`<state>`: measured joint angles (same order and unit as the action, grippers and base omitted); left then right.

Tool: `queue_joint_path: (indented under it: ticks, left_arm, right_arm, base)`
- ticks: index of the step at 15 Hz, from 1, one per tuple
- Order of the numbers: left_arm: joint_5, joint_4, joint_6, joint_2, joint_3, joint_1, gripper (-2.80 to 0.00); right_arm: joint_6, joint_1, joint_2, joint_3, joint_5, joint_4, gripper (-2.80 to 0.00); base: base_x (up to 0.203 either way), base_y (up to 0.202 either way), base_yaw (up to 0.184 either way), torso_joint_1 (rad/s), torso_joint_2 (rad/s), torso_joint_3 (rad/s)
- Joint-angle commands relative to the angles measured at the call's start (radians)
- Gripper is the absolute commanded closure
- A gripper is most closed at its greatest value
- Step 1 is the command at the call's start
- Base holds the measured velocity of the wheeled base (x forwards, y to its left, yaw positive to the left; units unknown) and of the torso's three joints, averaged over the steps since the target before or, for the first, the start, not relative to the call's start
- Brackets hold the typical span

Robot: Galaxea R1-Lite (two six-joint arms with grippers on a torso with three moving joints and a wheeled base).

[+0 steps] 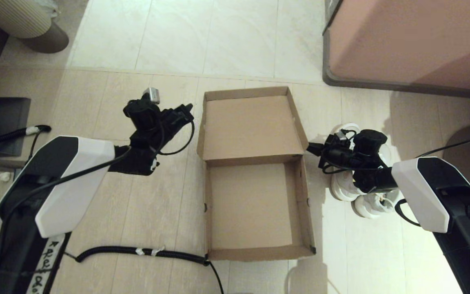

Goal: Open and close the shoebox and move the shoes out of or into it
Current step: Put the shoes into the shoe box

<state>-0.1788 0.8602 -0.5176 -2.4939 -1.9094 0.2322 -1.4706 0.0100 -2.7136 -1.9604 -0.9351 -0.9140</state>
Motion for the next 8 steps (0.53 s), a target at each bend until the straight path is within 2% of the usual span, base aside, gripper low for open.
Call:
queue_joint_path:
  ticks: [1,4,8]
  left_arm:
    - [0.014,0.003,0.0,-0.051,-0.004,-0.021,0.0]
    - [0.069,-0.049,0.002,-0.152,-0.009,-0.043,0.0]
    - [0.071,-0.152,-0.008,-0.183,-0.021,-0.03,0.0]
  right_arm:
    - [-0.008,0.002,0.001,0.0,-0.005,-0.005,0.0]
    - [-0.008,0.004,0.003,0.0,-0.005,-0.005,0.0]
    - [0.012,0.005,0.003,0.0,-0.005,-0.003,0.0]
  base:
    - [0.0,0.0,0.0,0.0,0.0,0.0]
    - [0.0,0.0,0.0,0.0,0.0,0.0]
    - [0.0,0.0,0.0,0.0,0.0,0.0]
